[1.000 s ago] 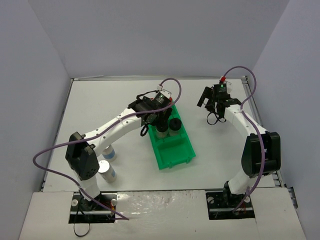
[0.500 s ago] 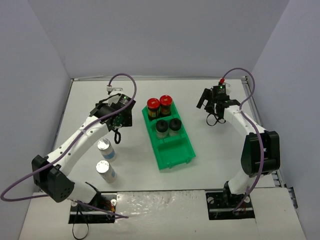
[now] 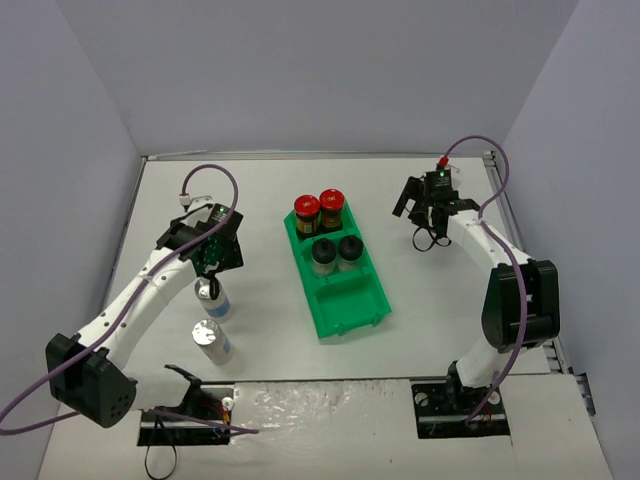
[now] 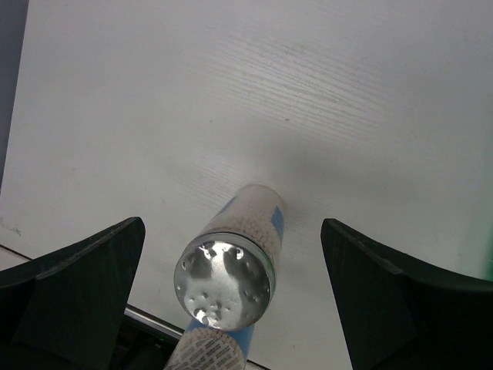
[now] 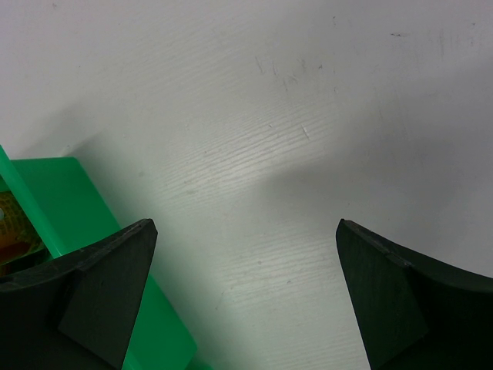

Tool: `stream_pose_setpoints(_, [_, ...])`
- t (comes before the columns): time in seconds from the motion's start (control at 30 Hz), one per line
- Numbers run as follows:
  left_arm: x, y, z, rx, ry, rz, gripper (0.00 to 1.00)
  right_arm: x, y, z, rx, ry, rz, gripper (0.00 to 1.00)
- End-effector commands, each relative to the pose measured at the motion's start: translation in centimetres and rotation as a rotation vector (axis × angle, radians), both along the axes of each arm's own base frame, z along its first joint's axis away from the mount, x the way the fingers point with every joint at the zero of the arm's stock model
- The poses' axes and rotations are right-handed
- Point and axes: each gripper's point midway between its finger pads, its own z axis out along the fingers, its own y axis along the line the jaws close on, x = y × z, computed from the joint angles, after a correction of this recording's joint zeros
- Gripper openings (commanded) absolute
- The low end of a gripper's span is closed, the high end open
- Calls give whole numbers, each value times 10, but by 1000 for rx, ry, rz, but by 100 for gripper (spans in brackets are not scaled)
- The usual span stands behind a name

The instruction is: Organize the condiment bottles

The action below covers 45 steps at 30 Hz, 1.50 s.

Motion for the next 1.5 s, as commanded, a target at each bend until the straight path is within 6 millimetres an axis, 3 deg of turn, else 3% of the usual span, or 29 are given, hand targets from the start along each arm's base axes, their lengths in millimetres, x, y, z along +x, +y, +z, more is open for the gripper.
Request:
stream_pose_setpoints(0.0, [3, -5, 10, -85, -64, 36, 97, 11, 3, 14, 12, -59, -3, 100])
stream_pose_setpoints(0.4, [-21, -15, -21, -195, 5, 52, 97, 12, 7, 12, 12, -55, 1, 100])
stream_pose_setpoints(0.7, [-28, -14, -24, -211, 5, 64, 95, 12, 11, 8, 9, -47, 7, 100])
stream_pose_setpoints(1.23, [-33, -19, -32, -237, 38, 59, 52, 10, 10, 7, 5, -45, 2, 100])
stream_pose_setpoints(1.33, [-32, -21, -34, -243, 41, 57, 38, 10, 10, 6, 4, -44, 1, 100])
stream_pose_setpoints(1.47, [-31, -23, -37, -251, 46, 45, 3, 9, 10, 5, 5, -41, 4, 100])
